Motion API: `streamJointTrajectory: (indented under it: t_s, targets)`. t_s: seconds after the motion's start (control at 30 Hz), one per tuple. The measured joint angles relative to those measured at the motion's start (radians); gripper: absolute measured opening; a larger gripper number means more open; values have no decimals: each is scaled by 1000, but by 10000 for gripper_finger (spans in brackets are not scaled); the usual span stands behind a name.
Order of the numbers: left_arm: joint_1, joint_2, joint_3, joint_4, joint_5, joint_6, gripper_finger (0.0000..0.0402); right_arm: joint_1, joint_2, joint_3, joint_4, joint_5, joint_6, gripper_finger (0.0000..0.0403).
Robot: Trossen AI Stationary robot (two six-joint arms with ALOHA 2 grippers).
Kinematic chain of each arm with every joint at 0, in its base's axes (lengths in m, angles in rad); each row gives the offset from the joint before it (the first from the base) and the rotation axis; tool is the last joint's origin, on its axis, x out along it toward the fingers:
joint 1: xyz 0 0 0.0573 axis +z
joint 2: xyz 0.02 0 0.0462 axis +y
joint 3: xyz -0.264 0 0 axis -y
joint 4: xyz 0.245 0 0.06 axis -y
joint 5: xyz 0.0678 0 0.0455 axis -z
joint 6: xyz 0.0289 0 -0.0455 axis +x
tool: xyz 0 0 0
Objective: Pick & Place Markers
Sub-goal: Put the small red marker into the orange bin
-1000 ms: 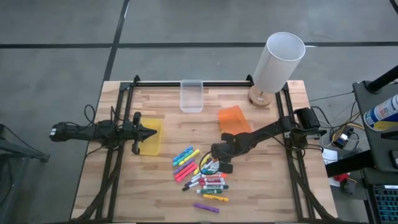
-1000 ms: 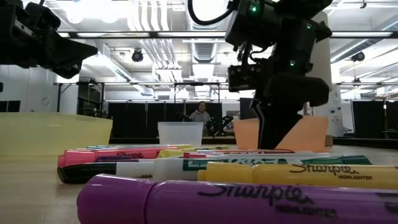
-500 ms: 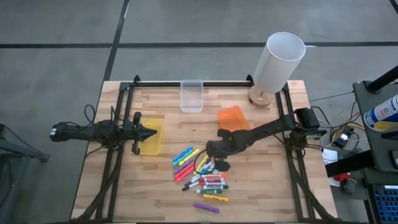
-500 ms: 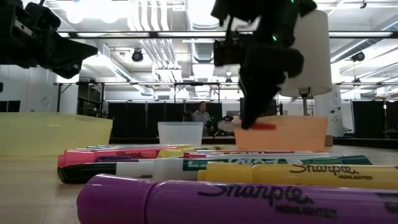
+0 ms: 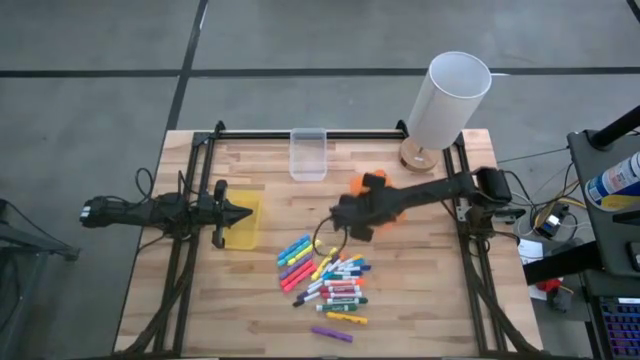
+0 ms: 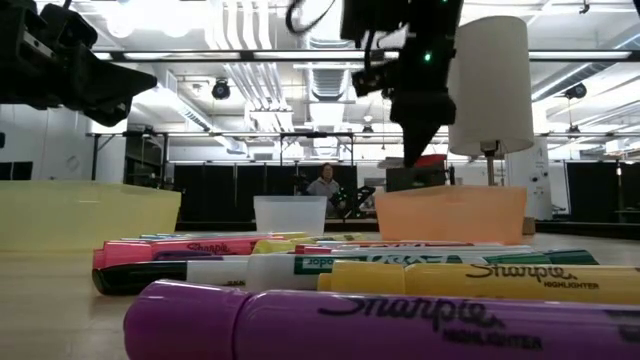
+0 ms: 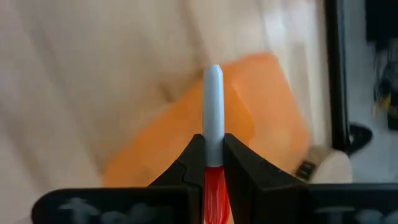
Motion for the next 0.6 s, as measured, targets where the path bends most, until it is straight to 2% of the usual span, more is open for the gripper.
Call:
streamJointTrajectory:
  t_s: [0.33,0.47,0.6]
  targets:
    - [0,0,0,0,0,0,0,-177,-2,-71,12,-128,-9,29]
    - [0,0,0,0,0,0,0,-217,-3,-122,70,-140,-35,29]
    - [0,0,0,0,0,0,0,-255,-3,-173,142,-210,-39,41]
